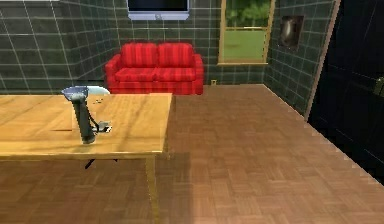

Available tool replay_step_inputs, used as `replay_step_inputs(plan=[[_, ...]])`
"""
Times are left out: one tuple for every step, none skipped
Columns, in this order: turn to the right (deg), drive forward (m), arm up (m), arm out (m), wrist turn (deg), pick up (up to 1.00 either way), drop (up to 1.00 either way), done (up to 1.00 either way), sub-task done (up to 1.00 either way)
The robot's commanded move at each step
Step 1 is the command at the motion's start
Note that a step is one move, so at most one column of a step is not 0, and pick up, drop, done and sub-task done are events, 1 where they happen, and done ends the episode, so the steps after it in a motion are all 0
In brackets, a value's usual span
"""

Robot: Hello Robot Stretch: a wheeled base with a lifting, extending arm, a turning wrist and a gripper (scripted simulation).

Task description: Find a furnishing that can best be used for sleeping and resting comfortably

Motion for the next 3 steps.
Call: replay_step_inputs(plan=[[0.0,0.10,0.00,0.00,0.0,0.00,0.00,0.00,0.00],[45.0,0.00,0.00,0.00,0.0,0.00,0.00,0.00,0.00],[6.0,0.00,0.00,0.00,0.0,0.00,0.00,0.00,0.00]])
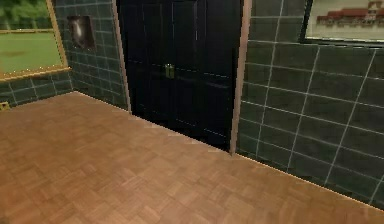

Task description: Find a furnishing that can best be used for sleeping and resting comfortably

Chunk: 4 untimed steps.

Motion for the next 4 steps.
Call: replay_step_inputs(plan=[[0.0,0.35,0.00,0.00,0.0,0.00,0.00,0.00,0.00],[45.0,0.00,0.00,0.00,0.0,0.00,0.00,0.00,0.00],[45.0,0.00,0.00,0.00,0.0,0.00,0.00,0.00,0.00],[3.0,0.00,0.00,0.00,0.0,0.00,0.00,0.00,0.00]])
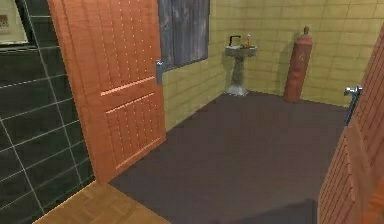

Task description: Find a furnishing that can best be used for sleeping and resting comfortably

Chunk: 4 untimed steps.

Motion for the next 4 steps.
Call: replay_step_inputs(plan=[[0.0,0.60,0.00,0.00,0.0,0.00,0.00,0.00,0.00],[24.0,0.00,0.00,0.00,0.0,0.00,0.00,0.00,0.00],[0.0,1.00,0.00,0.00,0.0,0.00,0.00,0.00,0.00],[6.0,0.00,0.00,0.00,0.0,0.00,0.00,0.00,0.00]])
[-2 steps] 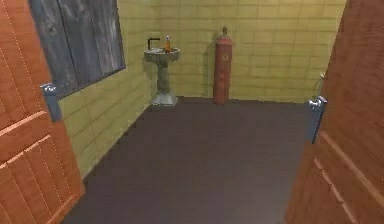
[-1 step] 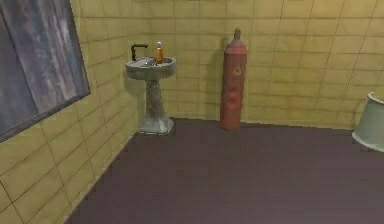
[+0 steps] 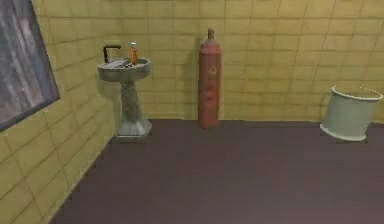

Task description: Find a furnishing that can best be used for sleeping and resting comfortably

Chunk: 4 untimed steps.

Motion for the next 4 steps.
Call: replay_step_inputs(plan=[[0.0,0.50,0.00,0.00,0.0,0.00,0.00,0.00,0.00],[42.0,0.00,0.00,0.00,0.0,0.00,0.00,0.00,0.00],[3.0,0.00,0.00,0.00,0.0,0.00,0.00,0.00,0.00],[0.0,0.45,0.00,0.00,0.0,0.00,0.00,0.00,0.00]])
